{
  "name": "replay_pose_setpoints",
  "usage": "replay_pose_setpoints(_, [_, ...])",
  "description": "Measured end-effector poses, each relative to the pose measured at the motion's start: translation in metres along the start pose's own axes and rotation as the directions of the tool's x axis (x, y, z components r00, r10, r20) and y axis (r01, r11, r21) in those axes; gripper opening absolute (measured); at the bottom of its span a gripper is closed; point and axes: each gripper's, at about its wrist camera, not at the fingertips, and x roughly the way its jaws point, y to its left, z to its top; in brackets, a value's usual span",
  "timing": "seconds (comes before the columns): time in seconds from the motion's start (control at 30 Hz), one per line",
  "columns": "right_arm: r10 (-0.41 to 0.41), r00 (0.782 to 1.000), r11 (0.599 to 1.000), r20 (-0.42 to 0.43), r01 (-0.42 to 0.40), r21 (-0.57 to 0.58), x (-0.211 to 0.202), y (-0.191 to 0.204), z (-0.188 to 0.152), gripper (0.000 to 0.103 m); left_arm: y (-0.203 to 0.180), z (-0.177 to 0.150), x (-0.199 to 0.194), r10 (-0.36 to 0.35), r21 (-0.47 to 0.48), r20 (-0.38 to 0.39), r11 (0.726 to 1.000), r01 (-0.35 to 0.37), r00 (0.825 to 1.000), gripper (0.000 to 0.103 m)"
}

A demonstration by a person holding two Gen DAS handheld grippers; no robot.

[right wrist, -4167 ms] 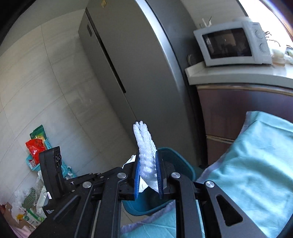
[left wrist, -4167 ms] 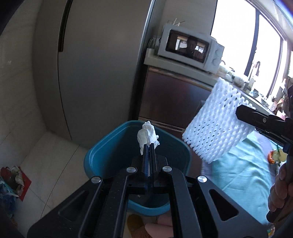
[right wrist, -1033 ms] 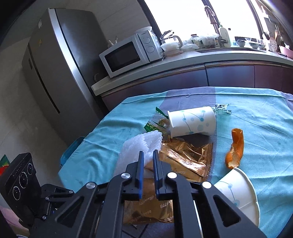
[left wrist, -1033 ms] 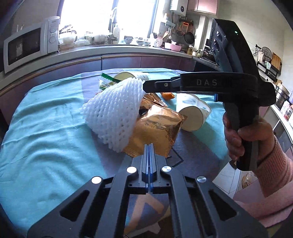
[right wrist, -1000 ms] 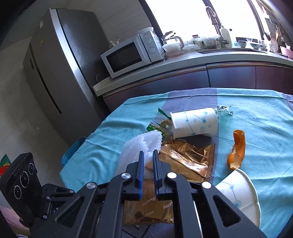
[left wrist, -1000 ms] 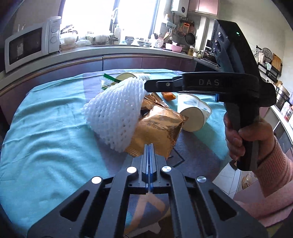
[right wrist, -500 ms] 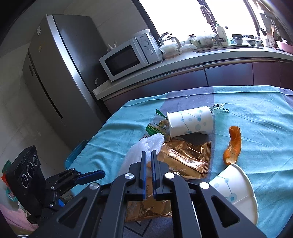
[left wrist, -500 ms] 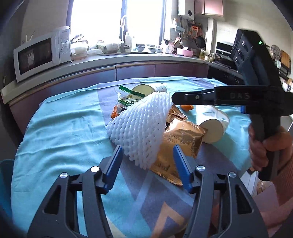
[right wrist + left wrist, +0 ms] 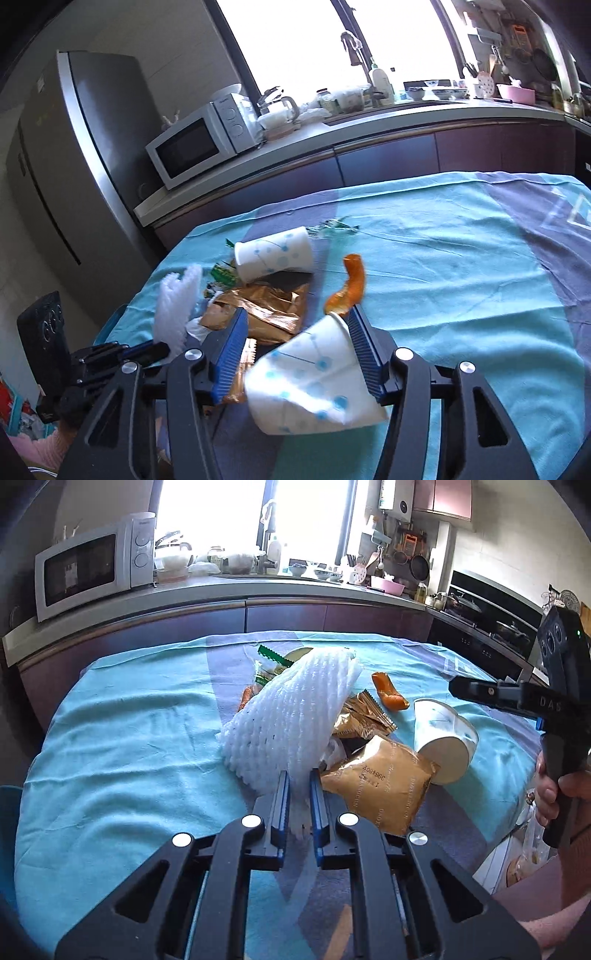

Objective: Collect trash
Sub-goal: 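Grasp a second foam net with the left tool while the right tool grasps the white paper cup, then carry the foam net and paper cup to the teal bin and release both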

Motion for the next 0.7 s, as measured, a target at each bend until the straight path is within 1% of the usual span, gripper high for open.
replay_pose_setpoints(0.1, [0.005, 0.999, 1.0, -0.032, -0.004, 0.014, 0.004, -0.008, -0.007, 0.058, 0.002, 0.0, -0.004, -0.003, -0.009, 0.008, 1.0, 0.003, 1.0, 0.011])
replay_pose_setpoints(0.27, [0.1, 0.992, 0.991, -0.073, -0.093, 0.096, 0.015, -0.024, -0.014, 0.058, 0.006, -0.001, -0.01, 0.004, -0.019, 0.013, 1.0, -0.004, 1.0, 0.011])
replay_pose_setpoints(0.33, [0.123, 0.989, 0.988, -0.079, -0.114, 0.107, 0.017, -0.023, -0.017, 0.056, 0.009, -0.001, -0.012, 0.009, -0.026, 0.013, 1.0, -0.008, 1.0, 0.011])
replay_pose_setpoints(0.37, [0.13, 0.988, 0.987, -0.08, -0.121, 0.102, 0.018, -0.021, -0.018, 0.047, 0.011, -0.002, -0.013, 0.012, -0.03, 0.013, 0.999, -0.012, 1.0, 0.011])
replay_pose_setpoints(0.4, [0.141, 0.987, 0.986, -0.083, -0.132, 0.097, 0.018, -0.018, -0.018, 0.035, 0.012, -0.002, -0.014, 0.014, -0.036, 0.013, 0.999, -0.014, 1.0, 0.011])
replay_pose_setpoints(0.47, [0.163, 0.983, 0.983, -0.082, -0.156, 0.094, 0.017, -0.015, -0.018, 0.024, 0.014, -0.002, -0.015, 0.017, -0.044, 0.013, 0.999, -0.016, 1.0, 0.011])
replay_pose_setpoints(0.6, [0.208, 0.976, 0.976, -0.058, -0.204, 0.078, 0.008, -0.007, -0.014, 0.009, 0.019, -0.002, -0.022, 0.027, -0.052, 0.025, 0.998, -0.026, 0.999, 0.011])
replay_pose_setpoints(0.67, [0.21, 0.977, 0.977, -0.045, -0.208, 0.053, 0.002, -0.001, -0.01, 0.004, 0.021, -0.003, -0.027, 0.034, -0.052, 0.033, 0.998, -0.033, 0.999, 0.011])
replay_pose_setpoints(0.7, [0.212, 0.977, 0.977, -0.038, -0.211, 0.039, -0.002, 0.003, -0.008, 0.003, 0.023, -0.003, -0.03, 0.042, -0.054, 0.038, 0.998, -0.04, 0.998, 0.011])
